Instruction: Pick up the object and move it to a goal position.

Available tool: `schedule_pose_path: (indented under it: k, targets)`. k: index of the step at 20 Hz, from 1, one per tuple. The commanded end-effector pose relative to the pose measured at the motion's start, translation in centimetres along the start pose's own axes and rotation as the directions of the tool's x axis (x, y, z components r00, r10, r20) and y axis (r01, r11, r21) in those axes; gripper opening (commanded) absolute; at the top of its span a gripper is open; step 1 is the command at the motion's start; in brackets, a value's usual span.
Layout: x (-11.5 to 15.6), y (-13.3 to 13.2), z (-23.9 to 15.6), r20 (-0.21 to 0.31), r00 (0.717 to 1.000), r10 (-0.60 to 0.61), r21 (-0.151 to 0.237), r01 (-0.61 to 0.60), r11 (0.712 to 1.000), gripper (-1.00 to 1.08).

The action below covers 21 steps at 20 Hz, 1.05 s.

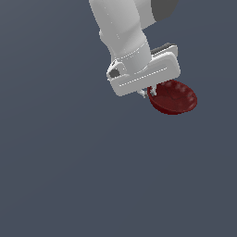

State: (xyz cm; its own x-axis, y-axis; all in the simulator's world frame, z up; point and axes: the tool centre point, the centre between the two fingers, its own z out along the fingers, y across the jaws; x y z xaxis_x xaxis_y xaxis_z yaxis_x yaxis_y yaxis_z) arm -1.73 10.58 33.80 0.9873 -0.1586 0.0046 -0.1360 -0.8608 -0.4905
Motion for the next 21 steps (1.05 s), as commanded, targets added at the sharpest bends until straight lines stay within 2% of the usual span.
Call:
schedule_pose_path:
  k: [1, 6, 11, 16, 21]
  targets:
    - [-0.4, -2.8, -1.8, -0.002, 1.000, 0.000, 0.000, 0.000, 1.000, -1.00]
    - [-0.8, -7.5, -4.8, -0.003, 1.000, 0.000, 0.001, 0.000, 1.000, -1.00]
    - [-1.0, -10.6, -6.8, -0.003, 1.000, 0.000, 0.003, 0.000, 1.000, -1.00]
    - [-1.0, -12.2, -7.8, -0.003, 1.000, 0.000, 0.004, 0.000, 1.000, -1.00]
    - [-1.0, -12.6, -8.0, -0.003, 1.000, 0.000, 0.005, 0.000, 1.000, -1.00]
